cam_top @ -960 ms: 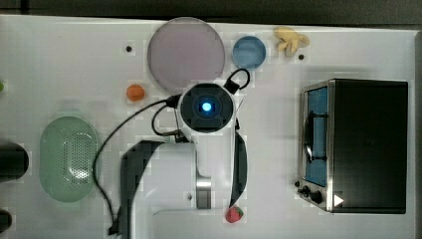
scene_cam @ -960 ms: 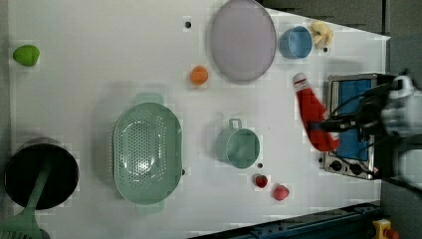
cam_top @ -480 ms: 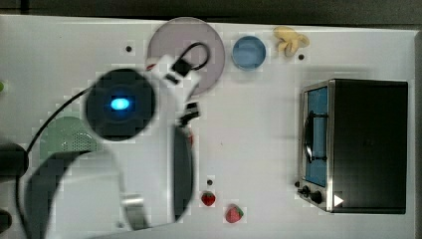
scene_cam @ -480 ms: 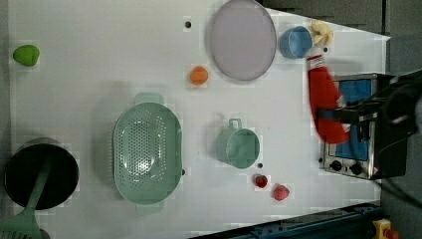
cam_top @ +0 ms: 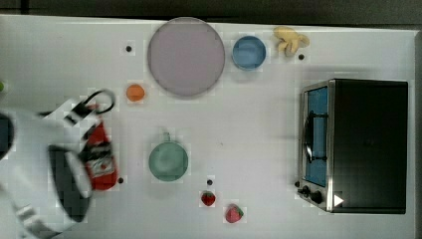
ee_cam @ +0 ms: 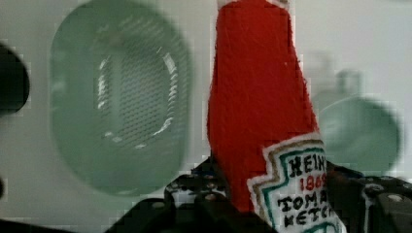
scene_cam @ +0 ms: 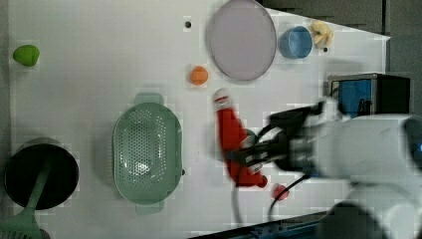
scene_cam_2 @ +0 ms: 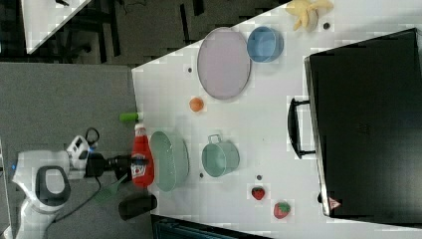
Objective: Pick Ketchup from the table and place it in strainer.
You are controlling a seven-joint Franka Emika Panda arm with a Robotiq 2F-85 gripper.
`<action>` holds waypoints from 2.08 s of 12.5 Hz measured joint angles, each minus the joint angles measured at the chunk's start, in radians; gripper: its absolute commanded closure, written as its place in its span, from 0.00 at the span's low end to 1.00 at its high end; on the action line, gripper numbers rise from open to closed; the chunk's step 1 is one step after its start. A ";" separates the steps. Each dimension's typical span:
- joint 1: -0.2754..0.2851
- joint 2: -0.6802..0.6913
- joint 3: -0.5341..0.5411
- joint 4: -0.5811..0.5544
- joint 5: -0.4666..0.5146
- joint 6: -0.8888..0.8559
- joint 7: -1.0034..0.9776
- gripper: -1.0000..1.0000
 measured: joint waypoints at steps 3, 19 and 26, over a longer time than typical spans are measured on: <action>0.053 0.097 0.110 -0.021 -0.011 0.167 0.183 0.40; -0.018 0.187 0.107 -0.148 -0.151 0.566 0.425 0.00; -0.172 -0.114 -0.137 0.072 -0.125 0.134 0.428 0.00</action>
